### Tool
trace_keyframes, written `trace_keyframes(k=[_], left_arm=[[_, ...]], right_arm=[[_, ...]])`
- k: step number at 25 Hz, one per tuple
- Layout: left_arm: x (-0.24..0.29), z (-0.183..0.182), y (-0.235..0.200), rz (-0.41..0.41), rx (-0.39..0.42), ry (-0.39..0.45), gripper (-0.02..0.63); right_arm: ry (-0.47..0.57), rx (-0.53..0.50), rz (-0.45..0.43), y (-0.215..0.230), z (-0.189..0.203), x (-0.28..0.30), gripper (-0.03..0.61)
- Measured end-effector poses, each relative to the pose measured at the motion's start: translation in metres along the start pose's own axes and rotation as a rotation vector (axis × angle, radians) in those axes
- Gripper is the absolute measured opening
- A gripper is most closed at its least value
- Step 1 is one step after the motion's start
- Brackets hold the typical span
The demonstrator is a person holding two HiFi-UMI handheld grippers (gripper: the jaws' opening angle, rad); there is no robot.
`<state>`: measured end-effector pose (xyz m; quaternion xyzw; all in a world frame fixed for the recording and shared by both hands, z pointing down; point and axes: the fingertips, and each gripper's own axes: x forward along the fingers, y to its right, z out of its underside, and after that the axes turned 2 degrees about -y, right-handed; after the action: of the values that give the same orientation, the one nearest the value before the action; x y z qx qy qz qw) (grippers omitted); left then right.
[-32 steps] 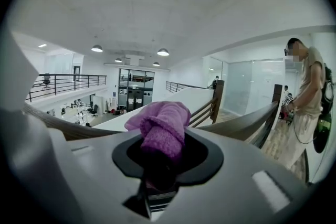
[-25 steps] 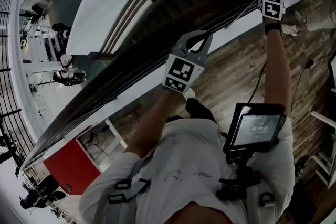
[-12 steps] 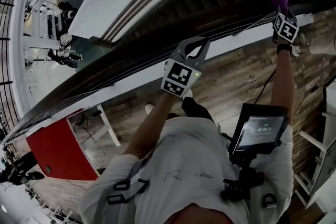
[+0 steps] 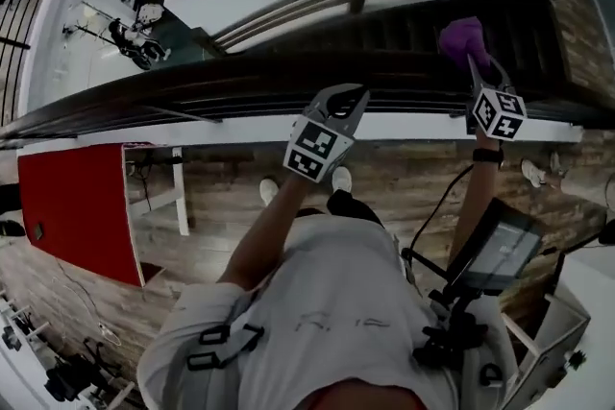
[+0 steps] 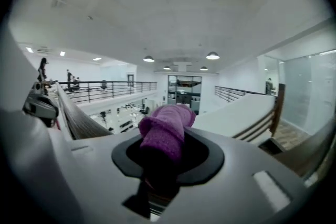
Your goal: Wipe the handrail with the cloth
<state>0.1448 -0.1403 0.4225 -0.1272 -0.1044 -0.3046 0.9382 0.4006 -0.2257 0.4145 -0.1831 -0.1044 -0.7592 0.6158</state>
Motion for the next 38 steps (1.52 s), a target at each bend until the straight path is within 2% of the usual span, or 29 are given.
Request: trace_keyframes(k=[3,5,8,15,18,21,24,28,32,35,38], left_arm=[[-0.045,0.008,-0.032,-0.047,-0.041,0.009,0.001],[-0.080,0.013,-0.059,-0.113,-0.059,0.028,0.002],[-0.136,0.022,-0.096,-0.216,-0.099,0.045,0.002],[-0.267,0.048,-0.165,-0.471,-0.187,0.102,0.002],[-0.322,0.068,-0.188,-0.582,-0.225,0.121,0.001],[-0.371,0.094,-0.209,-0.672,-0.260,0.130,0.000],[-0.413,0.123,-0.222,-0.741,-0.310,0.123,0.000],[-0.454,0.154,-0.238,-0.783,-0.340,0.098,0.002],[-0.471,0.168,-0.254,-0.777,-0.347,0.087,0.001],[-0.463,0.176,-0.265,-0.758,-0.352,0.077,0.000],[-0.453,0.190,-0.271,-0.726,-0.381,0.067,0.002]], right_arm=[[0.094,-0.013,-0.132,-0.101,-0.040,0.018,0.107],[0.160,-0.019,-0.233,-0.171,-0.067,0.032,0.107],[0.218,-0.087,-0.396,-0.274,-0.091,0.043,0.107],[0.281,-0.389,-0.735,-0.488,-0.097,0.029,0.107],[0.317,-0.486,-0.824,-0.556,-0.091,0.019,0.107],[0.281,-0.519,-0.886,-0.609,-0.070,0.017,0.106],[0.226,-0.573,-0.914,-0.654,-0.039,0.019,0.106],[0.107,-0.645,-0.861,-0.703,0.016,0.040,0.106],[0.015,-0.690,-0.806,-0.751,0.068,0.086,0.106],[-0.043,-0.680,-0.747,-0.775,0.086,0.142,0.106],[-0.107,-0.686,-0.676,-0.781,0.099,0.188,0.104]])
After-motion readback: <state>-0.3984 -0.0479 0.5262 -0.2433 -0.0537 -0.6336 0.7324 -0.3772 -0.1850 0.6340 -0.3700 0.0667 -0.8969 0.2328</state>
